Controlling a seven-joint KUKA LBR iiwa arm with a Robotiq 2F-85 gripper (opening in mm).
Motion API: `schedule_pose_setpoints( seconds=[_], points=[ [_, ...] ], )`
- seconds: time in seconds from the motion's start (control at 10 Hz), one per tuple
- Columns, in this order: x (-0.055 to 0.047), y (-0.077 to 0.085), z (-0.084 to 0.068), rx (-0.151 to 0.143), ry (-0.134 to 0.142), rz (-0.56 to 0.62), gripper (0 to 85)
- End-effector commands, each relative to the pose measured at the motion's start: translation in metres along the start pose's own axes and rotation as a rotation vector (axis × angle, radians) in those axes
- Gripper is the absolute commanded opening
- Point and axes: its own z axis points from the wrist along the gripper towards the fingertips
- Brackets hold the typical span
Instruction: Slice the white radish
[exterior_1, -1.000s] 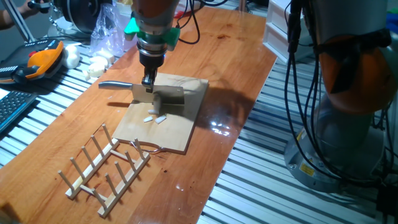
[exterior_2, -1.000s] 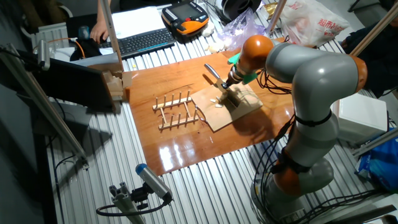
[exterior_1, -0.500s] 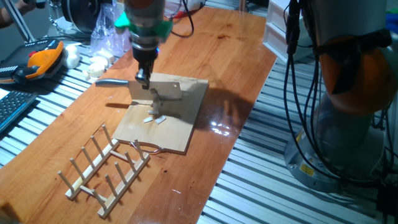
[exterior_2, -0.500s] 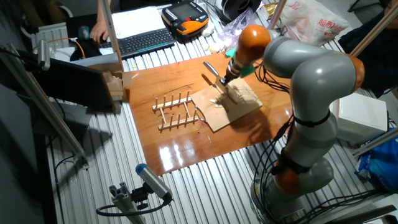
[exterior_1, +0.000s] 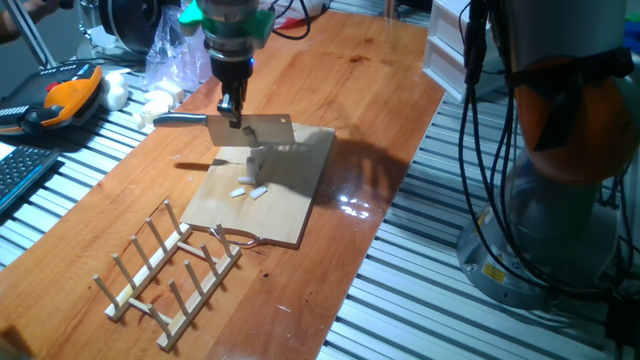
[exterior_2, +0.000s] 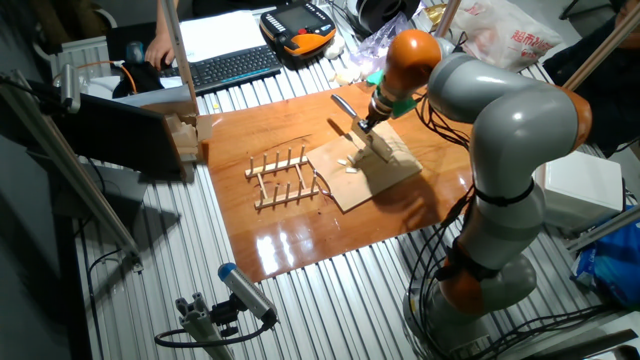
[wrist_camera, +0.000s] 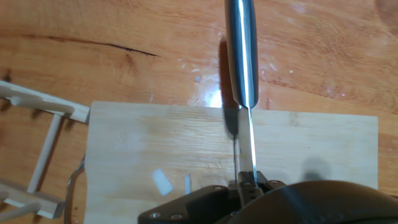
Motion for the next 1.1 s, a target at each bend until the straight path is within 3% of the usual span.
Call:
schedule_pose_setpoints(
  seconds=[0.0,1.0],
  points=[
    [0.002,-0.002,0.004,0.002,-0.005,0.000,0.0],
    [0.014,-0.006,0.012,-0.009,-0.025,-0.006,0.0]
  ],
)
